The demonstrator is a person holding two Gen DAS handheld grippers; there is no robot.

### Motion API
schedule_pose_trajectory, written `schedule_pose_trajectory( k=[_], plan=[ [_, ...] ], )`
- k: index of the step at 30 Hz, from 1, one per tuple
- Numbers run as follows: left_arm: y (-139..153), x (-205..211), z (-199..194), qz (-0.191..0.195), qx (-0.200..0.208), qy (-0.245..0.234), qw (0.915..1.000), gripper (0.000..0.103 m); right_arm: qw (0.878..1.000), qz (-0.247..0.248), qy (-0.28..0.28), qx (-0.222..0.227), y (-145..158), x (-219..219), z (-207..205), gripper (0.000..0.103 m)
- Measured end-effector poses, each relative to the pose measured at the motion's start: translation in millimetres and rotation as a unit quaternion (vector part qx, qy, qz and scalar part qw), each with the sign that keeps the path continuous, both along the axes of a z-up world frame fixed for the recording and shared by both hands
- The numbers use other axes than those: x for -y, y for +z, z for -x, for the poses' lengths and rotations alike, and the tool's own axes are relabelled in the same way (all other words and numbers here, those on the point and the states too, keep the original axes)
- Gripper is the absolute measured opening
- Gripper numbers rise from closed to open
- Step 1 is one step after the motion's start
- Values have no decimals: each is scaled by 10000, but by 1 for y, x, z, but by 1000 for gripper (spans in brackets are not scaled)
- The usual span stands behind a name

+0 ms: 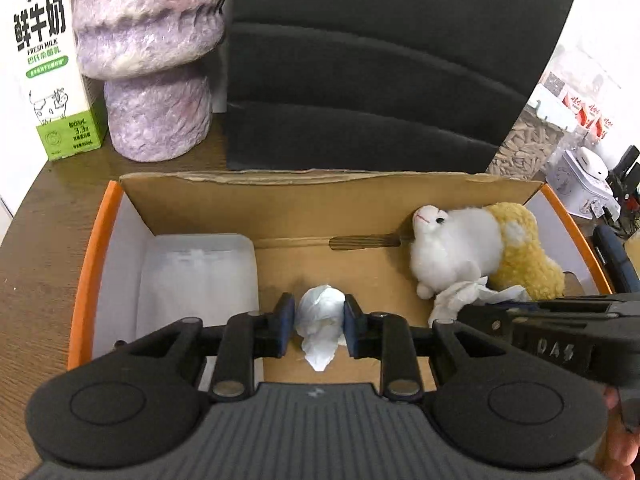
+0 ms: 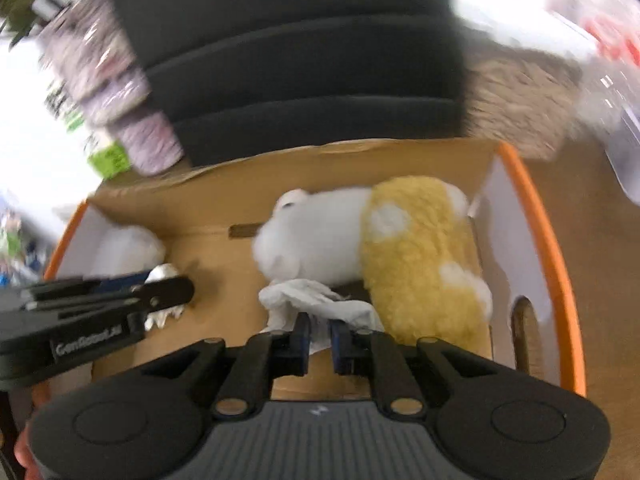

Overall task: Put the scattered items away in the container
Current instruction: 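Drop both tissues into the cardboard box beside the plush toy, then grasp the green mesh ball with the left tool while the right tool grasps a white cap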

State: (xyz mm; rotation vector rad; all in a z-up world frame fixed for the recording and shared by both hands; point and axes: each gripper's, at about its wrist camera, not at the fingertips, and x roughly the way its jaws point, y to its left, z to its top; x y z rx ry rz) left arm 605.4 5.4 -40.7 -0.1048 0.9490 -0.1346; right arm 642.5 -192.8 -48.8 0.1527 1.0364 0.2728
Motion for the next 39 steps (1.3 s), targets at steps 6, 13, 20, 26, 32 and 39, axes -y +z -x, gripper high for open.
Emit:
schedule_pose_trajectory(
  k=[6,13,20,26,32,39],
  plan=[
    [5,11,-2,-243,35,-232,9994,55,9999,1,-153,-58,3,3,0,46],
    [67,-7,25,-136,-14,311,9994,75,9990,355,16,275,64,1,29,61],
    [135,-49,89,40,147,771,9969,83,9946,570,-52,862,142,16,80,79],
    [181,-81,155,-195,526,938,9940,95,9904,754,57,1160,181,30,135,84],
    [175,-77,221,-614,752,760,9924,97,9886,765,145,1285,190,47,186,85],
    [122,-71,326,-88,881,211,9959,101,9833,922,537,1472,161,61,265,87]
  ],
)
